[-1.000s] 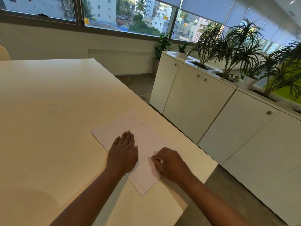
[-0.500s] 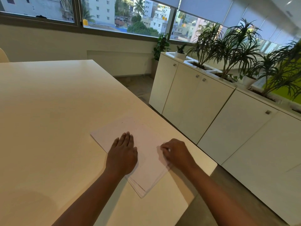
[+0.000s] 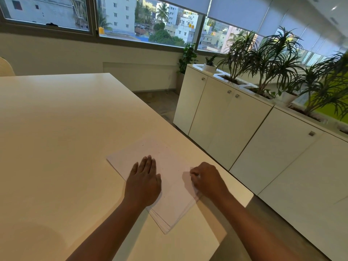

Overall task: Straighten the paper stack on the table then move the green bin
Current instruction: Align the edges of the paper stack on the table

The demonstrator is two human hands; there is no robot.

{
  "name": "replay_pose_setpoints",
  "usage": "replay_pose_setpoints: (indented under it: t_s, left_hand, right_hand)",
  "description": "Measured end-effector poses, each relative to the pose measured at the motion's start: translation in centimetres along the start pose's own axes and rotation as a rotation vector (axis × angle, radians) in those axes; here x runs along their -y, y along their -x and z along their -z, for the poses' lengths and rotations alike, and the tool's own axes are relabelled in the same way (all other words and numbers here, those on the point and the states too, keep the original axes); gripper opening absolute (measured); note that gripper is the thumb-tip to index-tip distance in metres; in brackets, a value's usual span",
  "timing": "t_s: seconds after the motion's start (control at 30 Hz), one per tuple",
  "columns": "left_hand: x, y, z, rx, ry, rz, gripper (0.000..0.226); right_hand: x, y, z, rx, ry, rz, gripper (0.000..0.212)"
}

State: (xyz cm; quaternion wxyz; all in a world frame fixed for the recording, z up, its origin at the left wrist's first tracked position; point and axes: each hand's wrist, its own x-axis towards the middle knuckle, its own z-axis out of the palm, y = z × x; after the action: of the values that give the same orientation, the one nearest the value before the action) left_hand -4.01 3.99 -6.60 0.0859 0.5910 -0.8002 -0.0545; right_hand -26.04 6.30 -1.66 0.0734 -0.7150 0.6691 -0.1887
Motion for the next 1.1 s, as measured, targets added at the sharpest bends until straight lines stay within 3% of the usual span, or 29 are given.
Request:
replay_pose_setpoints:
  t_s: [0.13, 0.37, 0.57, 0.83, 0.93, 1.1]
  left_hand:
    - [0.1, 0.0, 0.0, -0.004, 0.01, 0.003, 0.061]
    - [-0.1, 0.1, 0.1, -0.002, 0.027, 0.005, 0.061]
    - [0.0, 0.0, 0.1, 0.004, 0.022, 0.007, 0.061]
    - [0.0, 0.1, 0.1, 0.002, 0.026, 0.003, 0.061]
    - [0.1, 0.0, 0.0, -0.003, 0.027, 0.002, 0.061]
    - [0.1, -0.1, -0.3, -0.012, 0.032, 0.003, 0.062]
  right_hand:
    - [3.1, 1.8, -2.0, 0.097, -0.122, 0.166, 0.017]
    - [0.6, -0.4, -0.5, -0.032, -0.032, 0.015, 0.019]
    - [3.1, 1.1, -2.5, 0.087, -0.128, 0.178, 0.017]
    - [-1.0, -2.2, -0.4, -0.037, -0.04, -0.038, 0.018]
    - [0.0, -1.7, -0.8, -0.06, -0.069, 0.018, 0.017]
    - [1.8, -0.1, -2.0, 0.045, -0.096, 0.176, 0.014]
